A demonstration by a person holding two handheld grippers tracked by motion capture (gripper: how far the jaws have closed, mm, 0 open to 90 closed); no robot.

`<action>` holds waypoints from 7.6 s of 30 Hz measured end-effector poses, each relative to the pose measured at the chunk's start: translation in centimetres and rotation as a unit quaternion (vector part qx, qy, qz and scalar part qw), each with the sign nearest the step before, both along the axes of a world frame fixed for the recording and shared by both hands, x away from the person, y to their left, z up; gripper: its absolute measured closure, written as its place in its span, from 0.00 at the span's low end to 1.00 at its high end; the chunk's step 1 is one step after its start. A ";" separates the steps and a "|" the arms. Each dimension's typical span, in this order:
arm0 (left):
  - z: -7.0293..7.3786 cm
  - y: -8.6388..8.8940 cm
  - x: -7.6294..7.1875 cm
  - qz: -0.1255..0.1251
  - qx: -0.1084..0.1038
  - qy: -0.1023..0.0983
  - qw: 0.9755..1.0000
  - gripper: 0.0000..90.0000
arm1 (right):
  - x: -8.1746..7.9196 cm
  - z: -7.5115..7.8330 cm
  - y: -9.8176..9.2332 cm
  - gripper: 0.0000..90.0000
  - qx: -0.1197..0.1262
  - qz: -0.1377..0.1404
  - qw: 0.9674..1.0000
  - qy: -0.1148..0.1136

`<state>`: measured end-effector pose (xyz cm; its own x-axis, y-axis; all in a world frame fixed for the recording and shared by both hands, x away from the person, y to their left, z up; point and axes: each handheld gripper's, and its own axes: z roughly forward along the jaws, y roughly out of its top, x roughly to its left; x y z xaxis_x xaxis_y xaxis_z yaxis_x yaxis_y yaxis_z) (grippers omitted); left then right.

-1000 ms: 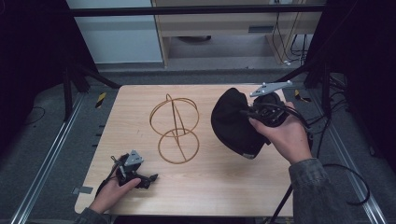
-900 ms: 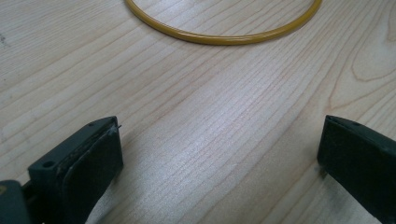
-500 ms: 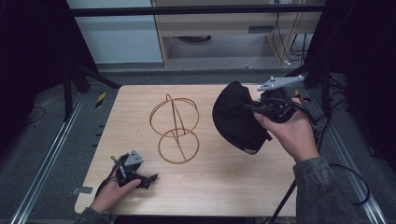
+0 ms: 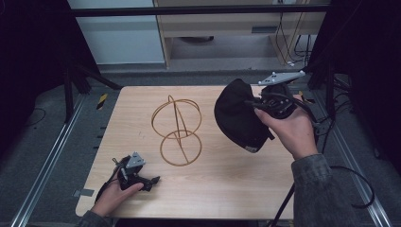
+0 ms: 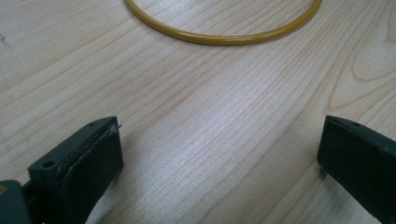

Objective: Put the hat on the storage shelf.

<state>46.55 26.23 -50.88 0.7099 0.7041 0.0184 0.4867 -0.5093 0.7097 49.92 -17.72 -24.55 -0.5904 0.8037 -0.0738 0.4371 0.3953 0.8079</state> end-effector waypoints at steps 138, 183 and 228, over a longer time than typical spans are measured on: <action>0.0 -0.1 0.0 0.000 0.001 0.001 1.000 0.00 | 5.8 1.4 20.6 0.56 -0.052 0.128 0.988 0.070; 0.0 -0.2 0.1 0.003 0.000 0.000 1.000 0.00 | 1.6 0.5 16.9 0.08 -0.032 0.116 0.993 0.004; 0.0 -0.2 0.1 0.004 0.000 0.000 1.000 0.00 | -3.3 -4.3 4.9 0.06 -0.038 0.069 0.997 0.004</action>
<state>46.62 26.00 -50.88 0.7046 0.7093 0.0187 0.4898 -0.5053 0.7105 46.66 -12.81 -28.87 -0.6964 0.7064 -0.1262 0.3806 0.5126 0.7696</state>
